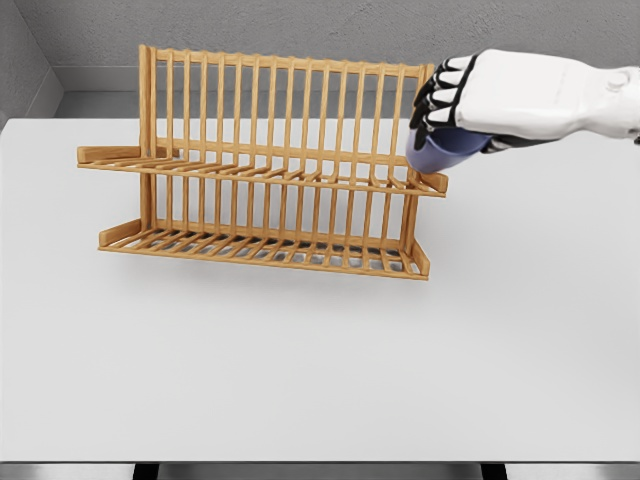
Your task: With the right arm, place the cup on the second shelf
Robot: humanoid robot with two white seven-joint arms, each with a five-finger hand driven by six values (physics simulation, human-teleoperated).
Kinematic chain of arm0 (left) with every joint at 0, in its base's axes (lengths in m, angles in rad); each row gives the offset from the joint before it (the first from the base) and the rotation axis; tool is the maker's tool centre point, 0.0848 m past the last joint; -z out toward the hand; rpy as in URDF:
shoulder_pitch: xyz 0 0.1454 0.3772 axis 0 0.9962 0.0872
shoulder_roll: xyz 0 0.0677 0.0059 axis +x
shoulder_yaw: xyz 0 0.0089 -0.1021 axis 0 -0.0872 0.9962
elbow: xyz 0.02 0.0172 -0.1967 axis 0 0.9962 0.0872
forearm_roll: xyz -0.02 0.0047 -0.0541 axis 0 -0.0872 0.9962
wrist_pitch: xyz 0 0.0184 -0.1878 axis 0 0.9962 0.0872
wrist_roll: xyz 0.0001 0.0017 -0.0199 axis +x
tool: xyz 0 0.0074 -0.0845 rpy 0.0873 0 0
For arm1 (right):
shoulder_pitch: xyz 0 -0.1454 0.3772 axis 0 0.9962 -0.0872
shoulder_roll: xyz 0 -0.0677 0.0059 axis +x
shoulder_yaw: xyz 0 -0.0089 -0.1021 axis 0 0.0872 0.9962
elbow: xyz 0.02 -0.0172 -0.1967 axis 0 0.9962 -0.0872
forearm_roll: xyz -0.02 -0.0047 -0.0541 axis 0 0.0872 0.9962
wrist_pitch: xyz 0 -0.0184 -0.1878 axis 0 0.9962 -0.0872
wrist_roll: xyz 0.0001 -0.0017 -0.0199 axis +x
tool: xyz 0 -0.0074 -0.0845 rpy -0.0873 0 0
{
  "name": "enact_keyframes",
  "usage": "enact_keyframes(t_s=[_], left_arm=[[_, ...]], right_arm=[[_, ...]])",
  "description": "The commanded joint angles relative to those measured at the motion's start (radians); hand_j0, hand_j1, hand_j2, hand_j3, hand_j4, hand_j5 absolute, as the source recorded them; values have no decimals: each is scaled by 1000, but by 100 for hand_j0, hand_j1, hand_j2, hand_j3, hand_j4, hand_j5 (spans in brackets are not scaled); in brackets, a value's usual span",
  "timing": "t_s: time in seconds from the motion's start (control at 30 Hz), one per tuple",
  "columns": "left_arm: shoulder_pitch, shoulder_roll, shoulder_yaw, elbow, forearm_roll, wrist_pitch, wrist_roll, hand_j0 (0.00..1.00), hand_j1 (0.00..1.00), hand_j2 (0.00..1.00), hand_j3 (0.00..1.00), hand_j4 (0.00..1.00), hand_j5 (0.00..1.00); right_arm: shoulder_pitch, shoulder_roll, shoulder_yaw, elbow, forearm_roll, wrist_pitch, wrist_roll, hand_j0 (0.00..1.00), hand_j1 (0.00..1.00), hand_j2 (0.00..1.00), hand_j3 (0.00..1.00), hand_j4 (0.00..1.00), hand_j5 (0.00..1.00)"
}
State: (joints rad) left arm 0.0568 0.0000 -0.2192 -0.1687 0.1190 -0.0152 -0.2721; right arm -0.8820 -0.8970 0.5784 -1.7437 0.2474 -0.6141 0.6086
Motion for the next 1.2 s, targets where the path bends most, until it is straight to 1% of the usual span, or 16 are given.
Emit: enact_keyframes(t_s=[0.0, 0.4, 0.43, 0.47, 0.5, 0.57, 0.6, 0.67, 0.77, 0.83, 0.87, 0.9, 0.97, 1.03, 1.07, 1.17], left_arm=[[0, 0, 0, 0, 1, 0, -1, 100, 100, 100, 100, 100, 100], [0, 0, 0, 0, 1, 0, -1, 100, 100, 100, 100, 100, 100], [0, 0, 0, 0, 1, 1, -1, 100, 100, 100, 100, 100, 100], [0, 0, 0, 0, 1, 0, -1, 100, 100, 100, 100, 100, 100], [0, 0, 0, 0, 1, 0, 1, 100, 100, 100, 100, 100, 100], [0, 0, 0, 0, 1, 0, -1, 100, 100, 100, 100, 100, 100], [0, 0, 0, 0, 1, 0, -1, 100, 100, 100, 100, 100, 100], [0, 0, 0, 0, 1, 0, -1, 100, 100, 100, 100, 100, 100], [0, 0, 0, 0, 1, 0, 1, 100, 100, 100, 100, 100, 100], [0, 0, 0, 0, 1, 0, -1, 100, 100, 100, 100, 100, 100], [0, 0, 0, 0, 1, 1, -1, 100, 100, 100, 100, 100, 100], [0, 0, 0, 0, 1, 0, -1, 100, 100, 100, 100, 100, 100], [0, 0, 0, 0, 1, 0, -1, 100, 100, 100, 100, 100, 100], [0, 0, 0, 0, 1, 1, 1, 100, 100, 100, 100, 100, 100], [0, 0, 0, 0, 1, 0, -1, 100, 100, 100, 100, 100, 100], [0, 0, 0, 0, 1, 0, -1, 100, 100, 100, 100, 100, 100]], right_arm=[[0, 20, 6, -8, -5, 3, 2, 59, 59, 59, 59, 59, 59], [0, 43, 86, -5, 16, 3, 2, 62, 62, 62, 62, 62, 62], [0, 43, 89, -5, 21, 3, 2, 65, 65, 65, 65, 65, 65], [0, 43, 92, -5, 21, 3, 2, 91, 91, 91, 91, 91, 91], [0, 40, 90, -7, 21, 3, 2, 100, 100, 100, 100, 100, 100], [-5, 35, 78, -8, 20, 3, 2, 100, 100, 100, 100, 100, 100], [-11, 29, 52, -7, 20, 3, 2, 100, 100, 100, 100, 100, 100], [2, 4, -81, 0, 10, 3, 2, 100, 100, 100, 100, 100, 100], [21, -8, -225, 6, 9, 3, 2, 100, 100, 100, 100, 100, 100], [155, -52, -414, 56, 6, 3, 2, 100, 100, 100, 100, 100, 100], [259, -82, -526, 122, 4, 3, 2, 100, 100, 100, 100, 100, 100], [376, -80, -597, 194, 4, 3, 2, 100, 100, 100, 100, 100, 100], [547, -4, -618, 202, 13, 3, 2, 100, 100, 100, 100, 100, 100], [583, 165, -626, 207, 18, 3, 2, 100, 100, 100, 100, 100, 100], [584, 202, -624, 207, 20, 3, 2, 100, 100, 100, 100, 100, 100], [603, 207, -623, 205, 20, 3, 2, 100, 100, 100, 100, 100, 100]])
